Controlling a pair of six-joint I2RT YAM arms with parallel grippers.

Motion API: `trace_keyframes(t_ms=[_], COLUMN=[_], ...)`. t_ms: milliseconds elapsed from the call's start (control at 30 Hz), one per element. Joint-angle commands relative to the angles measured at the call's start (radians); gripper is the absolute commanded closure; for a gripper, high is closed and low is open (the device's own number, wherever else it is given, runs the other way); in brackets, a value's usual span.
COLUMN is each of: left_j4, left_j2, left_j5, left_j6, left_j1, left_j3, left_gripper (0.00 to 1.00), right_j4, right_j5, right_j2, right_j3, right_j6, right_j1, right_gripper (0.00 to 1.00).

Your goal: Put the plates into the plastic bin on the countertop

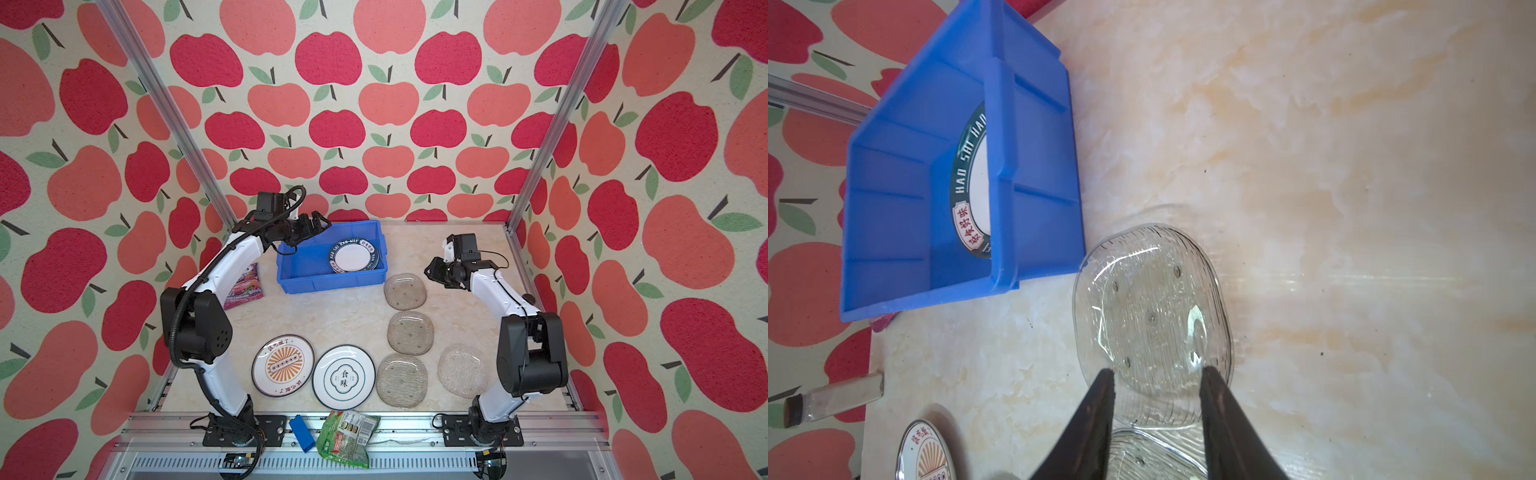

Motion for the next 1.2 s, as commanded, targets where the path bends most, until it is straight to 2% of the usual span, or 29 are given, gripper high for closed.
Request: trace_keyframes(t_ms=[0, 133, 267, 800, 1167], left_j4=[0.059, -0.018, -0.041, -0.006, 0.008], left_j2=[-0.097, -0.220, -0.279, -0.308, -0.345], left_j5=[0.094, 0.056, 0.033, 0.019, 0.018], left_j6=[-0.035, 0.004, 0.012, -0.002, -0.011], left_j1=[0.012, 0.000, -0.001, 0.002, 0.036], left_j3=[-0.104, -0.192, -0.265, -0.375, -0.430], left_gripper=[0.01, 0.01, 0.01, 0.01, 0.01], right_j4=[-0.011, 0.000, 0.008, 0.069, 0.116], right_j5=[0.003, -0.005, -0.012, -0.029, -0.055], right_j2=[-0.004, 0.014, 0.046, 0.205, 0.277], right_j3=[-0.049, -0.073, -0.079, -0.062, -0.036], right_j6=[-0.014, -0.008, -0.012, 0.004, 0.035], right_j1=[-0.013, -0.012, -0.013, -0.006, 0.012], right_gripper=[0.63, 0.63, 0.63, 0.67, 0.71])
